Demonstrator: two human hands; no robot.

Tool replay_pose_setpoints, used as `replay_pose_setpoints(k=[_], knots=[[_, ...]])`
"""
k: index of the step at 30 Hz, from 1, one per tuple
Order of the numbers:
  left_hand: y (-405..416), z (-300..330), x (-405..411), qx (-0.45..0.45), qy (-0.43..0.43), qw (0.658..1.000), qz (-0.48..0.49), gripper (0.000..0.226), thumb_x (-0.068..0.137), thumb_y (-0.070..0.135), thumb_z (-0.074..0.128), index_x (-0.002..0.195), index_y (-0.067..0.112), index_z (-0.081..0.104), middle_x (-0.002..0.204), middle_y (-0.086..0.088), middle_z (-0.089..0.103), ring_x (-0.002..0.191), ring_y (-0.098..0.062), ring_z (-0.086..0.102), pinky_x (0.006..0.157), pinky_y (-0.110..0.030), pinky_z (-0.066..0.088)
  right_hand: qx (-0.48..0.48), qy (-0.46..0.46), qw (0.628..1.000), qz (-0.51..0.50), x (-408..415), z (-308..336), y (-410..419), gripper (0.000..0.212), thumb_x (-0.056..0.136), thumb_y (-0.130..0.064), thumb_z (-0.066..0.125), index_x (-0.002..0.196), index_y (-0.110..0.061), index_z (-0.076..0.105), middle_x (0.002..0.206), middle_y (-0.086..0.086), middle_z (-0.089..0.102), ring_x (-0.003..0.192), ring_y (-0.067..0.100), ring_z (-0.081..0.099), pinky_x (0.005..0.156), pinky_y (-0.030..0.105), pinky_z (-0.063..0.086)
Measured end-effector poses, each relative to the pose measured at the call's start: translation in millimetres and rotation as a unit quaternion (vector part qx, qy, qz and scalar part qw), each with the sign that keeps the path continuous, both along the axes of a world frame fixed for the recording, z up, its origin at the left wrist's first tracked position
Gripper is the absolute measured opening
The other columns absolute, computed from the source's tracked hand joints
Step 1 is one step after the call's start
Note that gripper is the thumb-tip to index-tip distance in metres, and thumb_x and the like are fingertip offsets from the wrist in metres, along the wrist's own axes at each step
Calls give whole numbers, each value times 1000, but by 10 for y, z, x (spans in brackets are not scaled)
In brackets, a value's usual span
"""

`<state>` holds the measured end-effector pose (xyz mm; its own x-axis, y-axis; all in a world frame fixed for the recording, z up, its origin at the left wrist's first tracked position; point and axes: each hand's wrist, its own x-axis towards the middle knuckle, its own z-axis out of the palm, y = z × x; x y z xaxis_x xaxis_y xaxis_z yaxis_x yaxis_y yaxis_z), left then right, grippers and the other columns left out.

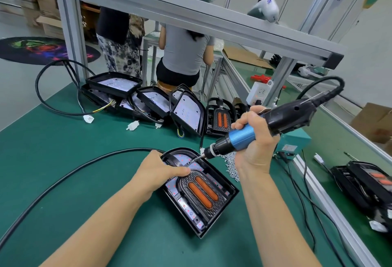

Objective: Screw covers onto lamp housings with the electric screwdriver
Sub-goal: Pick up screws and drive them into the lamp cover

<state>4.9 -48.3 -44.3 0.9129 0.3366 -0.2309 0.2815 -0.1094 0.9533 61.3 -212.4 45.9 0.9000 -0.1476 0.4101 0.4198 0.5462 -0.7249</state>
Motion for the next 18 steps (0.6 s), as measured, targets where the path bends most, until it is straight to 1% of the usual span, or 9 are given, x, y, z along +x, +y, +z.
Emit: replay_pose_setpoints(k=[3,6,7,10,12,15,18], knots=[[-24,4,30,6,-6,1000,-7,50,53,26,92,89,18,58,88,3,68,86,-14,64,65,-24,45,-4,-1,1000,3,12,0,-5,17,73,-1,59,73,-18,60,57,2,51,50,16,49,57,28,44],[-50,9,47,30,8,1000,2,60,52,33,92,89,23,44,96,6,56,85,-4,54,60,-22,37,-5,-1,1000,5,6,4,-5,17,74,-1,58,76,-18,59,55,0,51,50,15,49,57,27,44],[-51,0,51,34,8,999,3,62,52,34,92,90,23,44,96,6,56,85,-4,53,60,-22,36,-7,0,1000,5,5,5,-2,17,74,-1,58,76,-18,59,54,0,52,50,15,49,57,27,44],[-50,-12,43,28,10,1000,3,70,51,36,92,101,18,46,100,6,57,89,-6,54,62,-22,37,-24,-1,1000,7,0,11,5,14,73,-2,58,80,-14,56,54,0,52,51,16,49,56,27,44],[-52,-12,40,28,10,1000,5,70,51,36,92,101,18,46,100,6,57,89,-6,54,62,-23,38,-30,-4,1000,8,2,9,9,14,73,-1,57,82,-13,56,53,0,52,51,16,49,55,25,44],[-64,-5,25,27,10,1000,4,72,52,35,91,105,16,46,101,5,58,92,-10,56,65,-24,40,-35,-8,999,5,-3,14,29,16,72,0,57,78,-15,58,53,1,50,51,17,48,54,25,43],[-85,9,15,33,8,999,8,77,54,36,90,110,14,42,102,8,54,90,-8,53,64,-24,38,-43,-12,999,5,-14,18,71,19,71,0,57,73,-18,61,54,4,49,51,20,47,55,27,42]])
